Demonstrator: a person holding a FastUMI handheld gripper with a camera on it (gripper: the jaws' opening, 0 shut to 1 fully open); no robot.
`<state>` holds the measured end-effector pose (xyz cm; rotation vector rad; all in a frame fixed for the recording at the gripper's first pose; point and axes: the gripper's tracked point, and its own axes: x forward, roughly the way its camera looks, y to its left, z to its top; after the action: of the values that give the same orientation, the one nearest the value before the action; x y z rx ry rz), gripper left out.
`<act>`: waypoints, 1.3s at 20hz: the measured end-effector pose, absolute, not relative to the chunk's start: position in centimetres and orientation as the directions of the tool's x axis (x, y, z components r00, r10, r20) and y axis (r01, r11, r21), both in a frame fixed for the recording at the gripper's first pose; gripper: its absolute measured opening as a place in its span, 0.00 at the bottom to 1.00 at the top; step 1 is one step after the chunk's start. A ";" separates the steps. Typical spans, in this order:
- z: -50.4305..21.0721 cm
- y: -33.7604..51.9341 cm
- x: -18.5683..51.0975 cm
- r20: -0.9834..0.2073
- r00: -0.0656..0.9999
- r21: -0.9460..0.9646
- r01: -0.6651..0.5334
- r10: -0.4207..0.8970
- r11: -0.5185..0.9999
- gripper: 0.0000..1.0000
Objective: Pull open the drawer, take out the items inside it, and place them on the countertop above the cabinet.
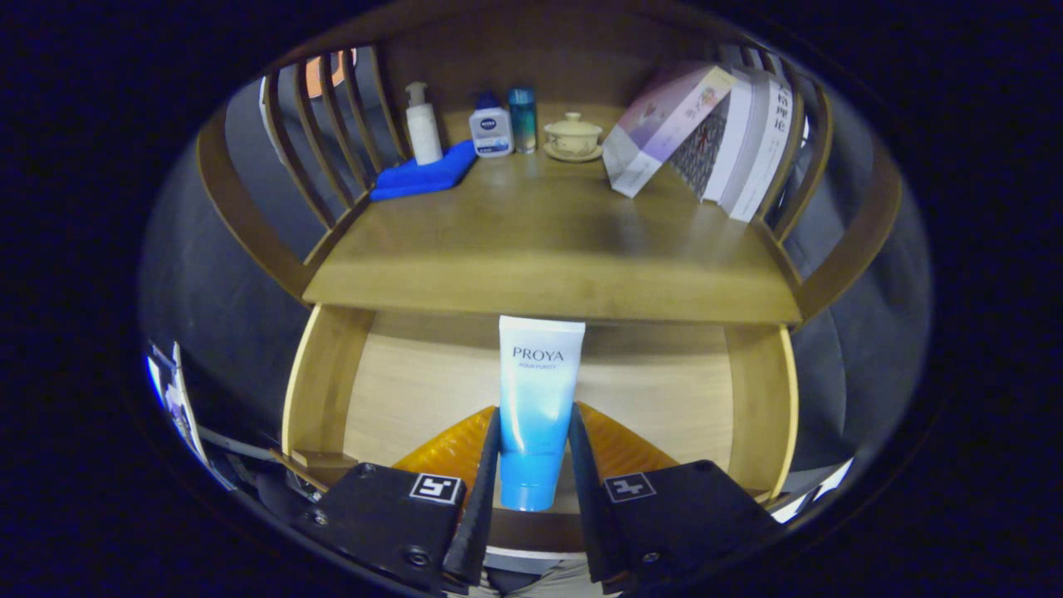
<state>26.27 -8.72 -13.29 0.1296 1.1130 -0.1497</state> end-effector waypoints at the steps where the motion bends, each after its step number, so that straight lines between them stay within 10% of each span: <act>1: -12.6 -8.8 27.1 -0.894 0.443 0.021 0.181 -0.063 0.983 0.49; 26: -15.4 -12.2 41.9 -0.783 0.564 -0.110 0.287 -0.261 0.952 0.52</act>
<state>41.86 -12.18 -15.38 0.0316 0.9162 -0.3224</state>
